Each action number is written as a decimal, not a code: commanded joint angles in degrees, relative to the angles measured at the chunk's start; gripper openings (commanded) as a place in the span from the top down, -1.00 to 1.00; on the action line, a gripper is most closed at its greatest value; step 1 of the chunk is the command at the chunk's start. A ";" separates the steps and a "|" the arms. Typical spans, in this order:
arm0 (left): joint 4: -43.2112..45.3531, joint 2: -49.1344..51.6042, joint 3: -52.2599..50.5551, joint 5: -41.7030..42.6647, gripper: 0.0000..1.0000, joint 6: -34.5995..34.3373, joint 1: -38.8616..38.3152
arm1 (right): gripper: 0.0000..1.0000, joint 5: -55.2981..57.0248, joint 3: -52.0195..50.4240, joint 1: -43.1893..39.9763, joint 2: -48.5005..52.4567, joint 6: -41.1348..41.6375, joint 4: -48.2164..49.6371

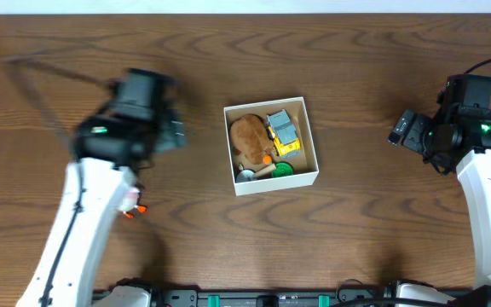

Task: Pack container
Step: 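Grasp the pink duck toy with the left gripper, then place the pink duck into the box and release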

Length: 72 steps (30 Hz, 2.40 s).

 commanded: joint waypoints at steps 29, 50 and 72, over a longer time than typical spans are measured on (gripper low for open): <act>4.79 29.16 -12.90 18.29 -0.54 5.20 24.39 | -0.98 0.02 -0.37 0.13 0.07 -0.70 0.09; -0.46 10.34 -7.34 20.81 0.63 7.45 15.54 | -0.98 0.04 -0.37 0.13 0.07 -0.70 0.35; 25.53 11.54 -4.46 16.04 0.88 36.76 -28.22 | -0.98 0.07 -0.37 0.13 0.07 -0.70 0.57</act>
